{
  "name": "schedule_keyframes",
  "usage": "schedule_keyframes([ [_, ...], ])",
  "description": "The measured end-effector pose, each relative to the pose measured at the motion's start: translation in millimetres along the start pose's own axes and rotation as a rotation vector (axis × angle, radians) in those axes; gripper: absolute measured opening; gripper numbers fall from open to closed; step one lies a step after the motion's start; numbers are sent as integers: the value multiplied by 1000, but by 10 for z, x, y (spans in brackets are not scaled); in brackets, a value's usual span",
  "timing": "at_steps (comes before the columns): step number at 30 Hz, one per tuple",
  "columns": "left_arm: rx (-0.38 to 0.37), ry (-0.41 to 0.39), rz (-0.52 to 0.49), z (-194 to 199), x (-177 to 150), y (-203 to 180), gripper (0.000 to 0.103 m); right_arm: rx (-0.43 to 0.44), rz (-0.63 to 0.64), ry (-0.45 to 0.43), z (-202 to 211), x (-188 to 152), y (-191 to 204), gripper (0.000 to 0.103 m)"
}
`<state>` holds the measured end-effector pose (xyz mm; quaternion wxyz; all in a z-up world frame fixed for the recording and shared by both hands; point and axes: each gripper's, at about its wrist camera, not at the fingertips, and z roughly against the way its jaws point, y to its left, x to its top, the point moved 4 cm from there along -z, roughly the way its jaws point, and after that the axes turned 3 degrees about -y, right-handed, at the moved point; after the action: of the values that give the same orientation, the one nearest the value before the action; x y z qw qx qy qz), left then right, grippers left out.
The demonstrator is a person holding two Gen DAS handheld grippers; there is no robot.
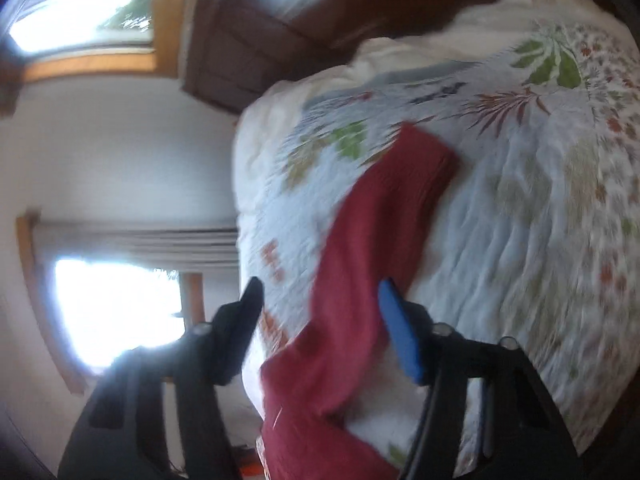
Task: Fold small clothes
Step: 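Grasp the cuff of a red sweater sleeve with the right tool, then fold the held sleeve across the sweater body with the right tool, release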
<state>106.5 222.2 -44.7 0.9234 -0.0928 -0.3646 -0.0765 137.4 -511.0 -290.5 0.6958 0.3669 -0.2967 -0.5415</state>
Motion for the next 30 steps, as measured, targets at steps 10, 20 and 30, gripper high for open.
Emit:
schedule_keyframes([
  [10,65,59,60,-103,-8,-175,99,-37,-143,-19,-398,409,-586,56],
  [20,45,69,103,-110,-9,-349,99,-18,-134,-19,-567,549,-674,57],
  [30,-31,95,217,-100,-81,-235,99,-8,-64,-22,-515,608,-543,21],
])
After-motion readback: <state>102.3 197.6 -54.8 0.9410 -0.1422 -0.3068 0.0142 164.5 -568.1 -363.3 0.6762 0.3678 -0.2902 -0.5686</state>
